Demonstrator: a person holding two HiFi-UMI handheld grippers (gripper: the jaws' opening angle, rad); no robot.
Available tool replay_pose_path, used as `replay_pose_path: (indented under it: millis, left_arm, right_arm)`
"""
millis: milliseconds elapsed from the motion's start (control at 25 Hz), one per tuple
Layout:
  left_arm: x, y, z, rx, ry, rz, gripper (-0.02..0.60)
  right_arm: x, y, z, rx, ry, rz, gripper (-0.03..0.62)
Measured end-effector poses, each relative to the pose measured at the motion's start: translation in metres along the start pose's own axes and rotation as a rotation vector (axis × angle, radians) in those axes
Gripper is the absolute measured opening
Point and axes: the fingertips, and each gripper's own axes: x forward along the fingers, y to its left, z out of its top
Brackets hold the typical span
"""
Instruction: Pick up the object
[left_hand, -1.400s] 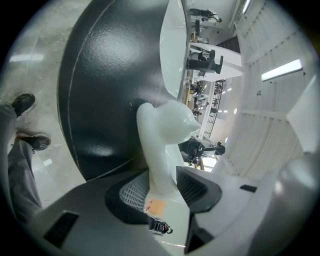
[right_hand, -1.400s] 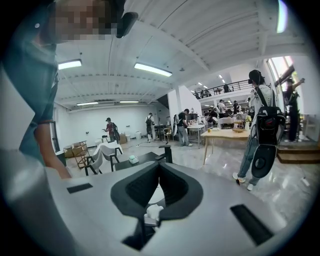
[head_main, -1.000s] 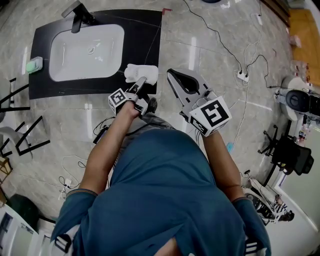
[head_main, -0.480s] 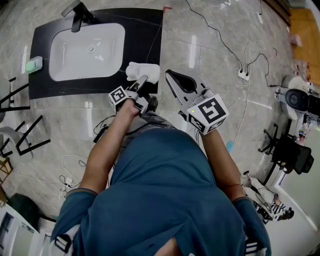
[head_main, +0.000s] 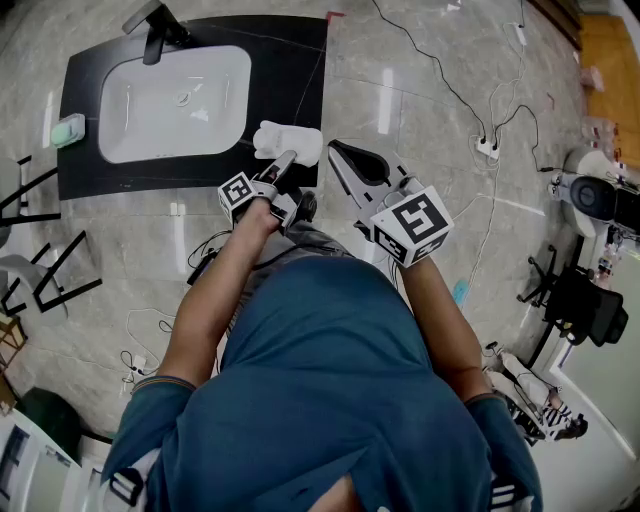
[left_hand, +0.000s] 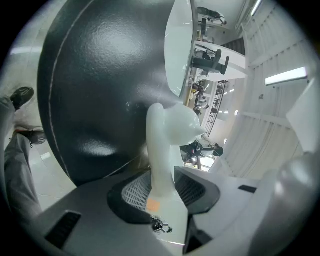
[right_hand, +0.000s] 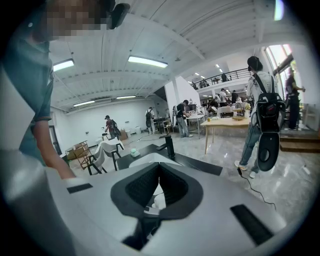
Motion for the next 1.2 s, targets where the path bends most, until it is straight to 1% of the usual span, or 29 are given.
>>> replay_pose_path:
  millis: [160, 280, 360, 440, 480, 680, 800, 920, 1080, 1200]
  left_arm:
    - [0.0, -0.01, -0.004, -0.001, 0.005, -0.028, 0.141]
    - [-0.002, -0.014, -0.006, 0.016, 0.022, -0.021, 0.138]
    - [-0.002, -0.015, -0.007, 0.042, 0.031, -0.022, 0.138]
    - [-0.004, -0.011, -0.006, 0.057, 0.038, -0.002, 0.137]
    - [-0.005, -0.009, -0.005, 0.06, 0.042, 0.006, 0.137]
    - [-0.006, -0.014, -0.006, 0.078, 0.057, -0.003, 0.137]
    - [-0.007, -0.01, -0.006, 0.086, 0.066, 0.021, 0.135]
    - [-0.005, -0.016, -0.006, 0.126, 0.072, 0.008, 0.132]
    - [-0.008, -0.018, -0.005, 0.158, 0.077, 0.029, 0.132]
    - [-0.006, -0.021, -0.001, 0.182, 0.079, 0.027, 0.129]
  right_arm:
    - [0.001, 0.0, -0.006, 0.01, 0.011, 0.002, 0.014]
    - [0.003, 0.001, -0.01, 0.017, 0.019, 0.007, 0.014]
    - [0.004, 0.001, -0.013, 0.023, 0.023, 0.01, 0.014]
    - [0.006, 0.002, -0.015, 0.029, 0.027, 0.014, 0.014]
    - [0.007, 0.002, -0.017, 0.032, 0.03, 0.017, 0.014]
    - [0.012, 0.007, -0.028, 0.045, 0.049, 0.033, 0.014]
    - [0.013, 0.006, -0.03, 0.052, 0.049, 0.036, 0.014]
    - [0.012, 0.002, -0.028, 0.057, 0.041, 0.029, 0.014]
    - [0.014, -0.002, -0.028, 0.064, 0.04, 0.026, 0.014]
    - [0.017, -0.002, -0.028, 0.068, 0.042, 0.032, 0.014]
